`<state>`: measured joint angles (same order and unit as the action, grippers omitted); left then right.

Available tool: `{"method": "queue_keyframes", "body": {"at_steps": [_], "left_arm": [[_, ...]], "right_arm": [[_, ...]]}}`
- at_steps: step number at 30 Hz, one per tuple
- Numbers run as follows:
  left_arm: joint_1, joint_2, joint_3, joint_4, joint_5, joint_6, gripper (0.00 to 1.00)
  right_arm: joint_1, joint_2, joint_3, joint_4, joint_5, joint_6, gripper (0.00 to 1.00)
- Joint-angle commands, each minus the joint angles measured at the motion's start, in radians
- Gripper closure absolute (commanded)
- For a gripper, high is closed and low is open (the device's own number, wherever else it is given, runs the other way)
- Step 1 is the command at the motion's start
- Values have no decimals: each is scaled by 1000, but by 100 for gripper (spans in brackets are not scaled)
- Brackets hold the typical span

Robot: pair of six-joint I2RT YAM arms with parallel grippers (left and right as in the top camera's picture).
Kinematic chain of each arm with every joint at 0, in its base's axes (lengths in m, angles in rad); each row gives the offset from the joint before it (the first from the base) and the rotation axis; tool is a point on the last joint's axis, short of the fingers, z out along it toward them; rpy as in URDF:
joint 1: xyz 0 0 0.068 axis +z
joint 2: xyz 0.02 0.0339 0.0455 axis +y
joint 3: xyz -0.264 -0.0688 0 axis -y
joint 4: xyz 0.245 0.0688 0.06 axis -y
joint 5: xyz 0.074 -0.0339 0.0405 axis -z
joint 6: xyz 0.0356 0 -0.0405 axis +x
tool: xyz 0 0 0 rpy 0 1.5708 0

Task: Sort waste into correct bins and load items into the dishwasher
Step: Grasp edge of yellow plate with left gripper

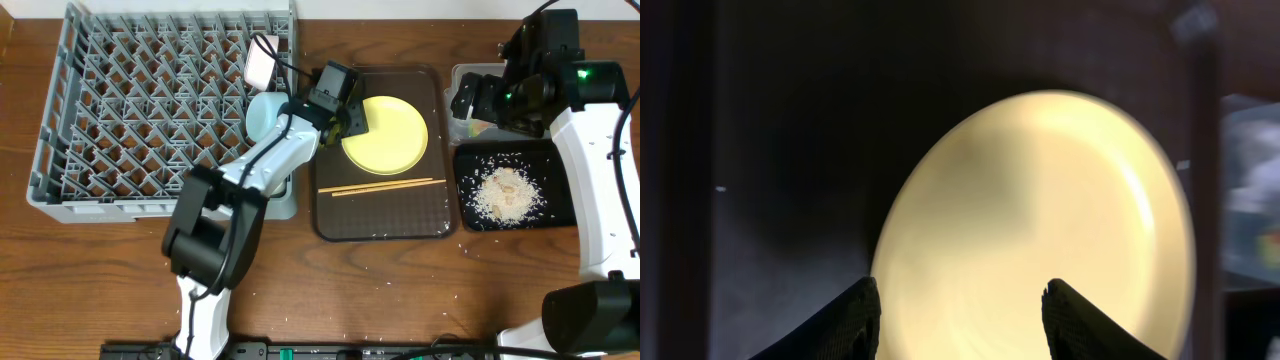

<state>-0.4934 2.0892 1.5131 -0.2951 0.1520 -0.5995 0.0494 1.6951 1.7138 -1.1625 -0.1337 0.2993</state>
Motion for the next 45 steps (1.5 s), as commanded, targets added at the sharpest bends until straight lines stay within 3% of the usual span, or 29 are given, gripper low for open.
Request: {"method": "queue_keyframes", "body": {"at_steps": [1, 19, 31, 38, 45], "left_arm": [[2, 48, -6, 18, 20, -3, 45], [19, 82, -56, 94, -2, 37, 46], [20, 83, -109, 160, 49, 6, 46], [20, 158, -118, 163, 48, -74, 46], [20, 195, -118, 168, 46, -116, 59]], "right_arm": [[10, 2, 5, -1, 6, -8, 1], [10, 2, 5, -1, 6, -8, 1], [10, 2, 5, -1, 6, -8, 1], [10, 2, 5, -1, 6, -8, 1], [10, 2, 5, -1, 6, -8, 1]]}}
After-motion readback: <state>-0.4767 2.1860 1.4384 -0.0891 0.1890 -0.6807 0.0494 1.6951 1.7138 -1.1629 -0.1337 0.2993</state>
